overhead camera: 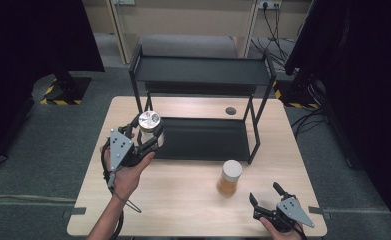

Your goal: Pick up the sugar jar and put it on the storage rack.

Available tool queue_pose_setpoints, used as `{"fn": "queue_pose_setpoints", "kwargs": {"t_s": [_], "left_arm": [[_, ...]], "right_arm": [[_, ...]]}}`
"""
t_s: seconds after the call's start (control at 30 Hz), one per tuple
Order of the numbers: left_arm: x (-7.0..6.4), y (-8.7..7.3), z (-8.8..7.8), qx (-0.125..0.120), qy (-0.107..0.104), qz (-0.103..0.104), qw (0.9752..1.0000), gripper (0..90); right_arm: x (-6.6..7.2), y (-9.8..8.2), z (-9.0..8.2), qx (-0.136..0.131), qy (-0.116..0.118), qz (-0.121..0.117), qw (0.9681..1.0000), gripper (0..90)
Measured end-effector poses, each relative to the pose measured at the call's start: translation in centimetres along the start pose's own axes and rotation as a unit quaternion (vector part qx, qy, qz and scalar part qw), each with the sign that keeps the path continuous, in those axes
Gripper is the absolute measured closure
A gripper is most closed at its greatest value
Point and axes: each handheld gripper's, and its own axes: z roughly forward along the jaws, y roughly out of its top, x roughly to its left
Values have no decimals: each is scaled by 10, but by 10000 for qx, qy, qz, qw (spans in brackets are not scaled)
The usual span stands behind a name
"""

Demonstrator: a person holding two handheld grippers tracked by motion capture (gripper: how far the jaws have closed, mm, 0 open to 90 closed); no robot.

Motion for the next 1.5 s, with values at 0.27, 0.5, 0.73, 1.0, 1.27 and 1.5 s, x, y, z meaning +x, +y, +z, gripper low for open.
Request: {"fn": "queue_pose_setpoints", "kwargs": {"t_s": [0.27, 0.5, 0.73, 1.0, 1.27, 1.5], "left_arm": [[1, 6, 5, -95, 70, -18, 9999, 346], [1, 12, 11, -174, 125, -37, 9998, 346], [2, 20, 18, -252, 166, -17, 9995, 346], [7, 31, 27, -297, 241, -11, 9993, 346], [10, 41, 38, -312, 285, 11, 9991, 346], [11, 46, 46, -301, 334, 12, 9990, 346]], "right_arm": [[0, 0, 0, 3, 2, 12, 10000, 74], [0, 0, 0, 8, 4, 8, 10000, 74], [-1, 0, 0, 10, 8, 31, 10000, 74], [-1, 0, 0, 8, 5, 20, 10000, 74], [-1, 0, 0, 9, 5, 20, 10000, 74], [-1, 0, 0, 8, 10, 39, 10000, 74]]}}
